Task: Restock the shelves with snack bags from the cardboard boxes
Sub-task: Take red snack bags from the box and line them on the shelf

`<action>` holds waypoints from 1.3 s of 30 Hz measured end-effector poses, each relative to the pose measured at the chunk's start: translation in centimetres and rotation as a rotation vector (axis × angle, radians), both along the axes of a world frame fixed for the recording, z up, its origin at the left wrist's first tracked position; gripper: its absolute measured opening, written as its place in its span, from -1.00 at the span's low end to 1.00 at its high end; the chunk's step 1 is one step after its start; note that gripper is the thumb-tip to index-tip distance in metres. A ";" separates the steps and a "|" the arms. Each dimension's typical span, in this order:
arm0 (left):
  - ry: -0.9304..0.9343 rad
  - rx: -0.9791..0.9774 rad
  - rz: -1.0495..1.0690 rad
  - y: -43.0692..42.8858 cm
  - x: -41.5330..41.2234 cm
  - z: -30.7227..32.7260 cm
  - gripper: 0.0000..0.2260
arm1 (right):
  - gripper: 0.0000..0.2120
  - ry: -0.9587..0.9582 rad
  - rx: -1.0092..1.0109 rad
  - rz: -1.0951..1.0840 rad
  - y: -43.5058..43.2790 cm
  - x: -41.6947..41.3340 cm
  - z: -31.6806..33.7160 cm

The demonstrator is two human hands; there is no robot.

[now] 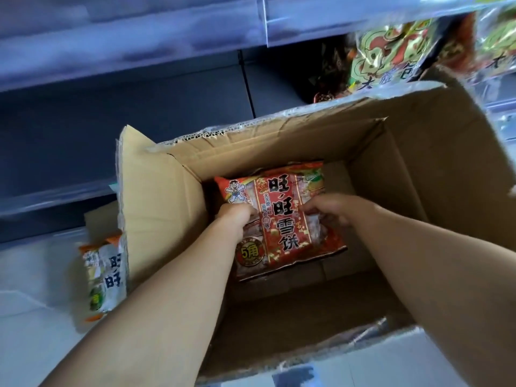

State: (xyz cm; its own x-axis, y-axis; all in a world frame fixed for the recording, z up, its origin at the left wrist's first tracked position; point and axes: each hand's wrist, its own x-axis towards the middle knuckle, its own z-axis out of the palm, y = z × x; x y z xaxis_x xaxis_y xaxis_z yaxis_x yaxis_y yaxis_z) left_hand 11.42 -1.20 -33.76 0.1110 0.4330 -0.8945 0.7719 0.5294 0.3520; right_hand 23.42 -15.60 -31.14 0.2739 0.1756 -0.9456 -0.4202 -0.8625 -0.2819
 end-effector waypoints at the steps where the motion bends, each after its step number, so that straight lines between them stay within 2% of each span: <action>1: -0.010 -0.005 -0.018 -0.3 0.1 1.1 -0.75 | -0.94 -0.018 -0.003 -0.020 -0.3 0.0 1.1; 4: -0.050 0.020 -0.065 -0.9 0.2 4.6 -0.73 | -0.83 -0.054 0.000 -0.061 -1.1 -0.5 4.8; 9: -0.100 0.122 -0.145 -0.9 0.3 6.5 -0.41 | -0.69 -0.161 -0.058 -0.041 -2.6 -2.1 11.7; 11: -0.139 0.119 -0.159 -1.5 -0.2 11.3 -0.49 | -0.66 -0.229 -0.058 -0.062 -3.1 -2.9 14.3; 15: -0.240 0.126 -0.176 -2.4 -2.0 18.1 -0.90 | -0.64 -0.527 -0.082 -0.046 -2.8 -4.6 19.3; 19: -0.406 0.144 -0.201 -1.1 -3.6 22.8 -0.91 | -0.71 -0.751 -0.188 -0.059 -1.6 -7.5 24.3; 21: -0.445 0.213 -0.240 0.7 -4.8 26.0 -0.80 | -0.75 -0.840 -0.143 -0.161 -0.4 -8.9 26.5; 24: -0.552 0.322 -0.258 4.4 -6.7 30.7 -0.76 | -0.71 -0.972 0.025 -0.271 2.9 -11.0 30.0; 28: -0.658 0.454 -0.238 10.4 -8.5 35.4 -0.58 | -0.72 -1.043 0.250 -0.366 8.7 -12.9 33.5; 30: -0.685 0.463 -0.212 13.4 -9.4 37.2 -0.57 | -0.74 -1.047 0.337 -0.420 11.7 -13.5 34.8; 35: -0.711 0.421 -0.229 19.0 -9.4 39.6 -0.45 | -0.74 -1.078 0.431 -0.403 17.2 -12.5 36.1; 39: -0.713 0.392 -0.253 22.5 -7.6 39.3 -0.46 | -0.88 -1.133 0.475 -0.409 21.0 -9.9 35.3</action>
State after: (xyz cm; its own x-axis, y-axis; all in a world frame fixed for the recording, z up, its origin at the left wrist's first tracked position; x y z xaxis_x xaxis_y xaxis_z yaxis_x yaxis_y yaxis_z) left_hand 3.79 21.26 5.57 0.7259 0.5831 -0.3648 0.3748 0.1093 0.9206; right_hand 13.51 5.42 4.14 0.9897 0.1418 -0.0220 0.0441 -0.4469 -0.8935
